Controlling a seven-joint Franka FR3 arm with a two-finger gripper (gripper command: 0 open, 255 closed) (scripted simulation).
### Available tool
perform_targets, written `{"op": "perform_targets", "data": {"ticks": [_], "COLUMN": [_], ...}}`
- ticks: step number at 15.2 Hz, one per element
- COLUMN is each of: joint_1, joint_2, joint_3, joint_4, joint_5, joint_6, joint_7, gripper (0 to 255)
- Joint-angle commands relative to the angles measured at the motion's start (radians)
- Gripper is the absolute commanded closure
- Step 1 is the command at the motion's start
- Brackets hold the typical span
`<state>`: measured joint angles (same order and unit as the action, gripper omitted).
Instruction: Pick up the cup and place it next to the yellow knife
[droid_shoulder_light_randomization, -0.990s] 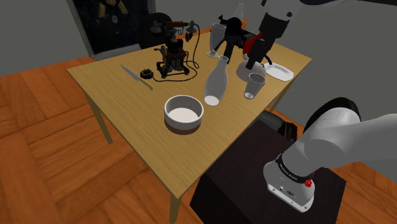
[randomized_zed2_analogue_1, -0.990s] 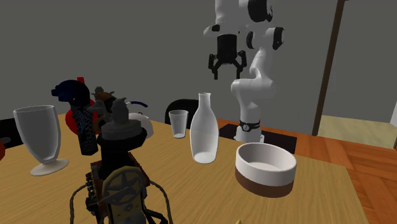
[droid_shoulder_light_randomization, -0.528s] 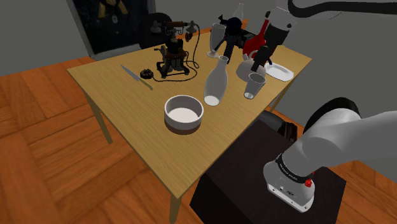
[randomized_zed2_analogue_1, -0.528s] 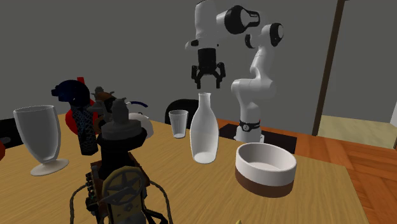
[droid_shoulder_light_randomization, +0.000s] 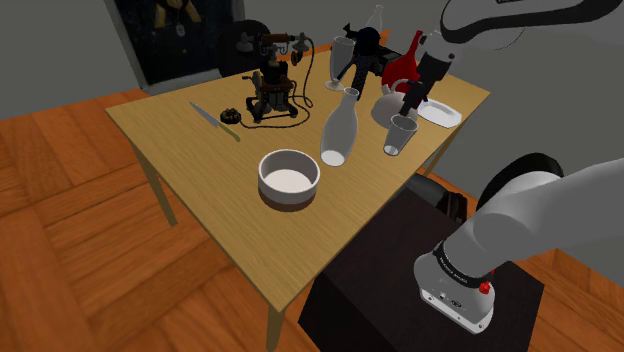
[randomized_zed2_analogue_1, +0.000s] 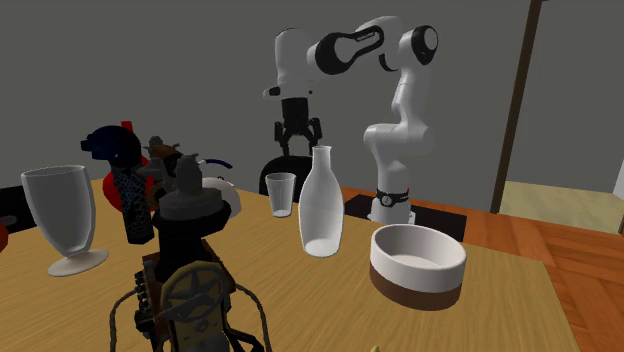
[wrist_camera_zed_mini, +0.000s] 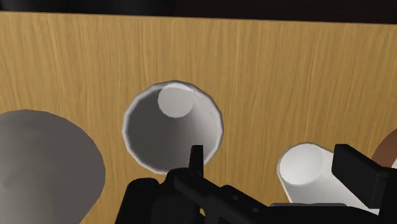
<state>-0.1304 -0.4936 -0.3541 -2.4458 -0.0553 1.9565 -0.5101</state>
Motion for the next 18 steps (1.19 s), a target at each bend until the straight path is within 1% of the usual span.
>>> {"op": "perform_targets", "data": {"ticks": [1, 5, 8, 9, 16, 18], "joint_1": [-0.007, -0.011, -0.012, -0.013, -0.005, -0.004], "joint_2": [0.059, 0.186, 0.295, 0.314, 0.362, 0.367], "joint_3": [-0.048, -0.136, -0.198, -0.207, -0.213, -0.213], "joint_4": [0.023, 0.074, 0.126, 0.135, 0.079, 0.074], "joint_5": [0.002, 0.033, 0.081, 0.091, 0.124, 0.127], "joint_6": [0.031, 0.090, 0.126, 0.132, 0.229, 0.237], "joint_7": [-0.057, -0.167, -0.260, -0.276, -0.301, -0.303], "gripper": [0, 0, 0, 0, 0, 0]}}
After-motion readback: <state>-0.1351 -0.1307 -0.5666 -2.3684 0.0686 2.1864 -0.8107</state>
